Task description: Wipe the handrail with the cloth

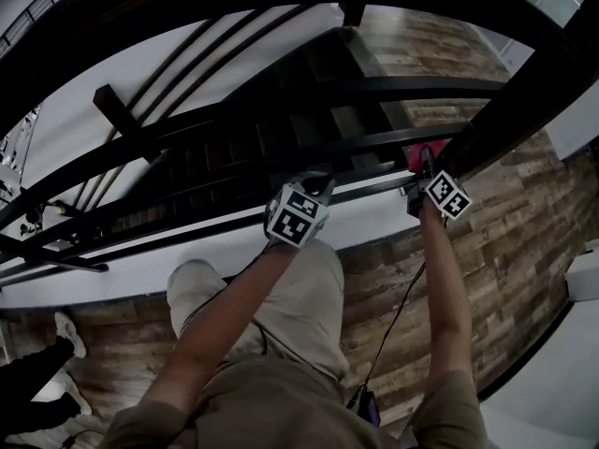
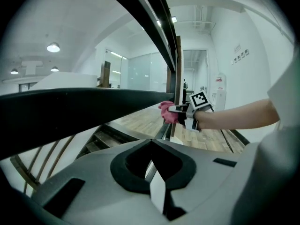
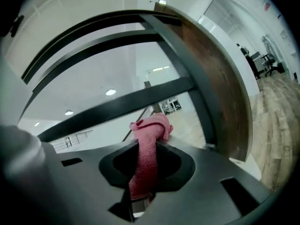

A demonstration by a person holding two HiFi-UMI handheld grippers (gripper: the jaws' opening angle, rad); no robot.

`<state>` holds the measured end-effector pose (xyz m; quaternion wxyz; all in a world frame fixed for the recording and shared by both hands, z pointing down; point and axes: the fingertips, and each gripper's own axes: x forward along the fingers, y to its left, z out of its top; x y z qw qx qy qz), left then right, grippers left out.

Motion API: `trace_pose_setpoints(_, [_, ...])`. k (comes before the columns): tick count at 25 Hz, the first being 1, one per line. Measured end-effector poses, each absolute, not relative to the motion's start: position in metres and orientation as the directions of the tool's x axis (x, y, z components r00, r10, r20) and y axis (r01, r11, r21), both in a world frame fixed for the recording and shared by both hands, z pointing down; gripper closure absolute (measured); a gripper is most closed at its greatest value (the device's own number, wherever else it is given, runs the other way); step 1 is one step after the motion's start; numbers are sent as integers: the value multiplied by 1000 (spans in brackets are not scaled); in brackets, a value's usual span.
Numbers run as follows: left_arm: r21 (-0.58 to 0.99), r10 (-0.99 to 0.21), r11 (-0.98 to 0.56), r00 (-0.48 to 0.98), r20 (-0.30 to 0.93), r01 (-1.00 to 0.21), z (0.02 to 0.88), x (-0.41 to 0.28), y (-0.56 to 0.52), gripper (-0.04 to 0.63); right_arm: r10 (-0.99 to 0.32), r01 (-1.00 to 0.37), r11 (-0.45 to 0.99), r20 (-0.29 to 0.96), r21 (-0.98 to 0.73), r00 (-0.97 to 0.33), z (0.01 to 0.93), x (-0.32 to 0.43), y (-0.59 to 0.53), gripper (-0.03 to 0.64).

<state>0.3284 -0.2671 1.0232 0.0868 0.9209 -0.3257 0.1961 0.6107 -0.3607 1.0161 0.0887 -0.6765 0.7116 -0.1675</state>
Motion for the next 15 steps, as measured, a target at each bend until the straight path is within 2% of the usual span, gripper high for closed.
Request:
trace_pose_setpoints(3, [17,-570,-776,712,410,-631,1027,318,-253,580,-963,-926,156,157,-343,-220,1051,520,-322,535])
trace_pose_setpoints(6, [-10,-630,-721,649,426,-693,1040,272,-245,580,-903,-900,337,176,-277,-393,1066,413,-287,535])
trace_pose_setpoints(10, [-18,-718,-596,523,458,-803,1062,170,-233,580,-774,-806,570,222,-160,-592,1077,266,-252,535])
trace_pose_setpoints(15, [-78,-810,-416,330,486,-906,1054,17,-194,580,-543,-583,811,325,-33,-774,1068,94,-213,534])
